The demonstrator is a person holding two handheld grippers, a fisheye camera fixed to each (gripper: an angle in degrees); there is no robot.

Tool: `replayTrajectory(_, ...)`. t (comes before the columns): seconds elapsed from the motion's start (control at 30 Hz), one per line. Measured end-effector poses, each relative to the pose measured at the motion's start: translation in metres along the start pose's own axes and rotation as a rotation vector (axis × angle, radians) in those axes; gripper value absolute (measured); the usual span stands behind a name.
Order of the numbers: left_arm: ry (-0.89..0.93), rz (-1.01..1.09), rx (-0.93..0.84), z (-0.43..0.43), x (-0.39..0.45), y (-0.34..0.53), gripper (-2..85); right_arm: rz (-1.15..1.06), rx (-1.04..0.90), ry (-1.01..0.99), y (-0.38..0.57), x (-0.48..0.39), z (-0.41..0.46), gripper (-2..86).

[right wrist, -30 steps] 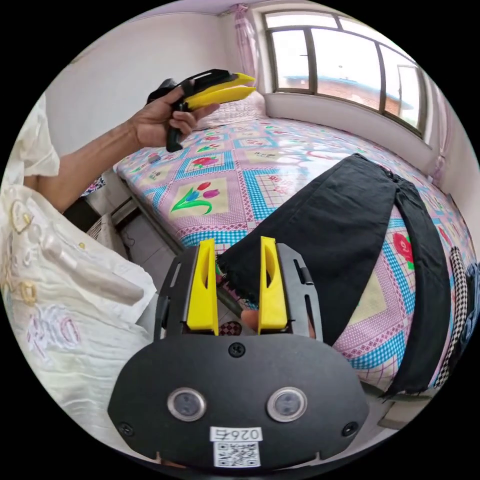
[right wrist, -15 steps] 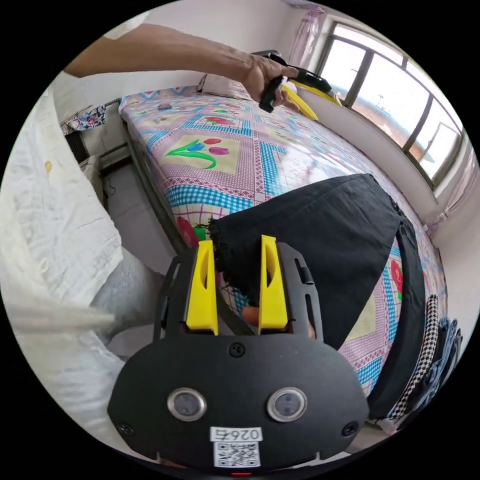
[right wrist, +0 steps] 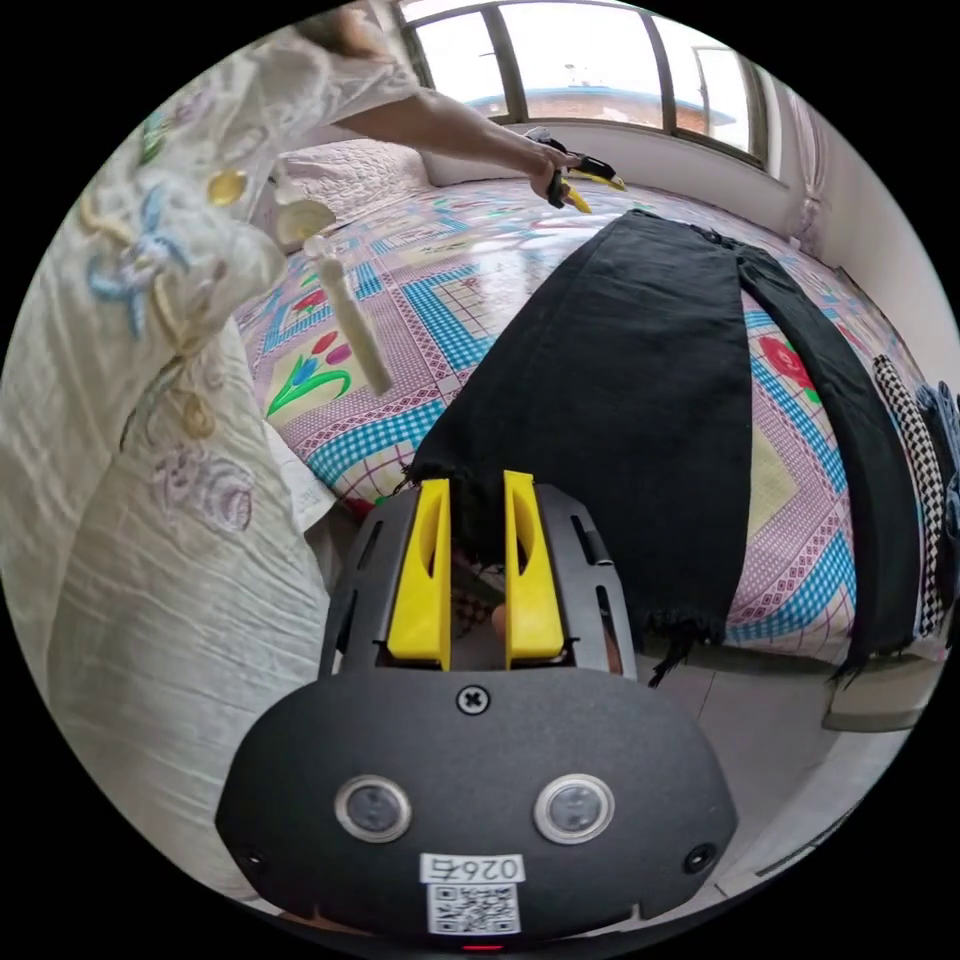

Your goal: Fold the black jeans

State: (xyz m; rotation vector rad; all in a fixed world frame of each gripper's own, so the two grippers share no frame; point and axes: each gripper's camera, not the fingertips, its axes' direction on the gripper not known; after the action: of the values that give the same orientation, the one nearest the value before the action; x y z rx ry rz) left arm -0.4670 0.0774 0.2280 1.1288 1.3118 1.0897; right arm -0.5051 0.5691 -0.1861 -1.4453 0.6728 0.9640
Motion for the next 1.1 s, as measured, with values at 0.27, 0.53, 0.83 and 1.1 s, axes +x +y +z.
replayTrajectory(0.27, -0.03, -0.067, -0.022, 0.07, -0.014, -0.098, 16.3, 0.198, -0.04, 0.055, -0.036, 0.0, -0.018, 0.5)
replayTrajectory(0.53, 0.0, -0.022, -0.155, 0.113, -0.031, -0.136, 0.8, 0.367, -0.106, -0.013, -0.067, 0.018, -0.045, -1.0)
replayTrajectory(0.83, 0.183, -0.178, -0.057, 0.094, -0.1, -0.12, -0.3, 0.369, -0.169, -0.141, -0.088, 0.03, -0.096, -1.2)
replayTrajectory(1.1, 0.192, -0.218, -0.073, 0.041, -0.157, -0.073, -0.3, 0.337, -0.153, -0.306, -0.069, 0.037, -0.175, -1.2)
